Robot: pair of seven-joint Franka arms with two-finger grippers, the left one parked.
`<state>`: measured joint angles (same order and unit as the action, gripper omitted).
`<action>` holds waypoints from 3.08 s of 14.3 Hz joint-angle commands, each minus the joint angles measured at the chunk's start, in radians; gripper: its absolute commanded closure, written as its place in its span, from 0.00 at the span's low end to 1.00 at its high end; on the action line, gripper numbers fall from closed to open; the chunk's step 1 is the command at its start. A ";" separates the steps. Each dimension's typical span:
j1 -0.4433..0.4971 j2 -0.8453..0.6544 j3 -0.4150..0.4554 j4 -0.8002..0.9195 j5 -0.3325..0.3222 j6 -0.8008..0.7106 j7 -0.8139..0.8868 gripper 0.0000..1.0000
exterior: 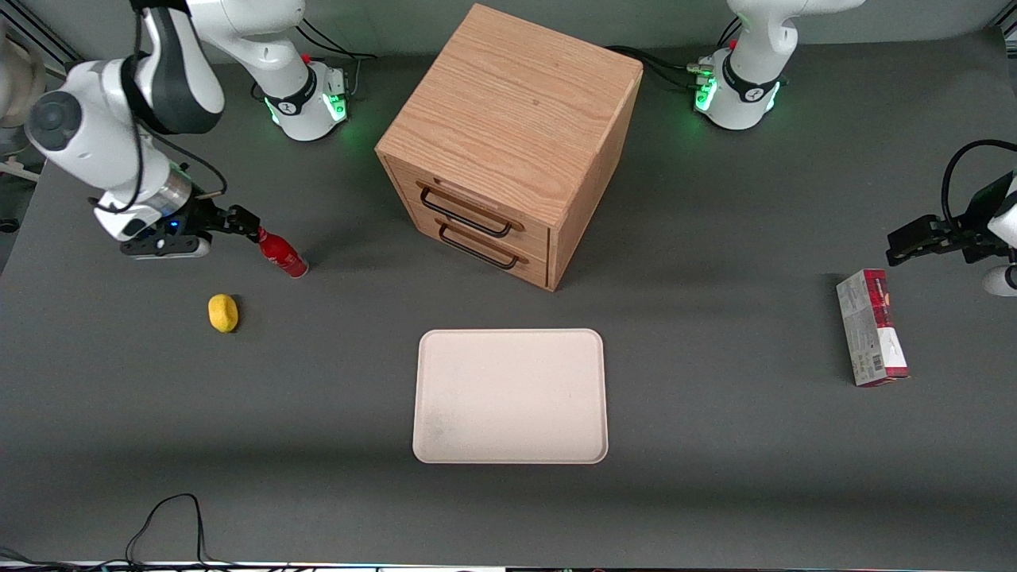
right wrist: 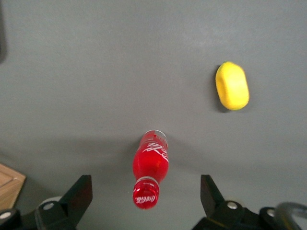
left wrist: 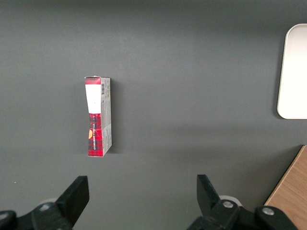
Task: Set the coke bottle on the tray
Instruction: 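Lower the open right gripper over the red Coca-Cola bottle, then close the right gripper around the red bottle's body, then lift the bottle and carry it with the right gripper over the white tray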
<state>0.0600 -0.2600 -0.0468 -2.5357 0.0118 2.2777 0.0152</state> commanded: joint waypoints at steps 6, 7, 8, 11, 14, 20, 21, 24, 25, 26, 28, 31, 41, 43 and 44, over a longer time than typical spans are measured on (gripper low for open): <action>0.003 -0.031 -0.016 -0.216 -0.010 0.266 -0.064 0.00; 0.003 -0.028 -0.016 -0.215 -0.010 0.267 -0.064 0.01; 0.003 -0.022 -0.016 -0.215 -0.010 0.269 -0.064 0.10; 0.003 -0.018 -0.016 -0.209 -0.009 0.276 -0.058 1.00; 0.003 -0.007 -0.013 -0.198 -0.009 0.284 -0.049 1.00; 0.003 0.079 -0.004 -0.013 -0.006 0.186 -0.044 1.00; 0.003 0.094 -0.002 0.045 -0.006 0.133 -0.043 1.00; 0.004 0.166 0.033 0.292 -0.004 -0.100 -0.002 1.00; 0.004 0.200 0.048 0.398 -0.006 -0.194 0.021 1.00; 0.003 0.229 0.060 0.496 -0.006 -0.281 0.046 1.00; 0.000 0.287 0.080 0.689 -0.006 -0.435 0.077 1.00; -0.011 0.384 0.114 0.967 -0.006 -0.646 0.092 1.00; -0.045 0.712 0.425 1.503 -0.038 -0.790 0.386 1.00; -0.036 0.795 0.528 1.577 -0.116 -0.773 0.475 1.00; -0.034 0.820 0.585 1.577 -0.180 -0.749 0.523 1.00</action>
<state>0.0218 0.4536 0.4390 -1.0826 -0.0753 1.5342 0.4413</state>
